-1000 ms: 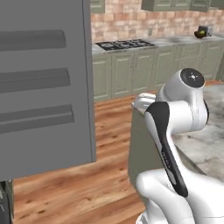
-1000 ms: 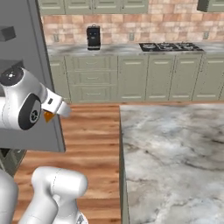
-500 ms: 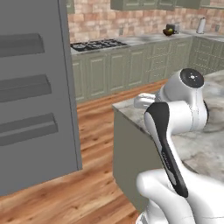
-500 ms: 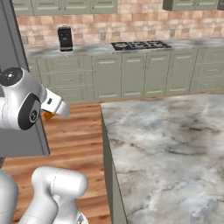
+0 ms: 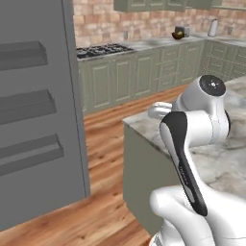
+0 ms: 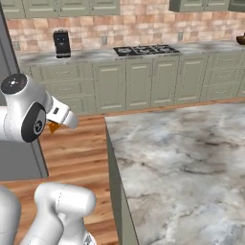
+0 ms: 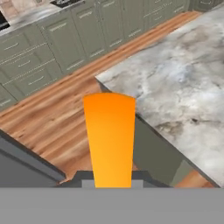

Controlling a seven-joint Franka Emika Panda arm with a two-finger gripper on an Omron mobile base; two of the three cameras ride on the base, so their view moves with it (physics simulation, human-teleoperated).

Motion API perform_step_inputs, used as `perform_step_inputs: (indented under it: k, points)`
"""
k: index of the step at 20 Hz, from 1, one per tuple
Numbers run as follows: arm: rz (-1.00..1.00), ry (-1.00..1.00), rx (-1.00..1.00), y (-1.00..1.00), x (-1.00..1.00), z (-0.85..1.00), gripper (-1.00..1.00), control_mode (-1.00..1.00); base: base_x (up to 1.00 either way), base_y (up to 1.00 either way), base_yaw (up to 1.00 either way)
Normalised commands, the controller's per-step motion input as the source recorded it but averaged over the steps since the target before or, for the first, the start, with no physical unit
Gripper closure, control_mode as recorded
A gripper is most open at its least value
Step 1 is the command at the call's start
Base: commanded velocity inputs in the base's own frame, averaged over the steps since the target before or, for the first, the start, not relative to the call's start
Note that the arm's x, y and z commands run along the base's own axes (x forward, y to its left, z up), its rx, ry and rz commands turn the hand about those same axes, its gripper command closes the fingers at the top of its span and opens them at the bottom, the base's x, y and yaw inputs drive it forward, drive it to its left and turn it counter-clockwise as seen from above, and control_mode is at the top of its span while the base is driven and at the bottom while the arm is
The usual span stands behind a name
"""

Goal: Pick the cheese from the fridge and the cheese grater from the cabinet and place them next to the salad bowl.

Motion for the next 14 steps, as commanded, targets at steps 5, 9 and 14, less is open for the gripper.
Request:
perform_step_inputs:
  k: [5,9,14]
  points:
    - [0.00,0.00,0.00,0.00,0.00,0.00,1.00,1.00,0.51,-0.21,0.00]
    - [0.00,0.00,0.00,0.00,0.00,0.00,1.00,1.00,0.44,-0.24,0.06]
    - [0.00,0.00,0.00,0.00,0.00,0.00,1.00,1.00,0.50,-0.26,0.03]
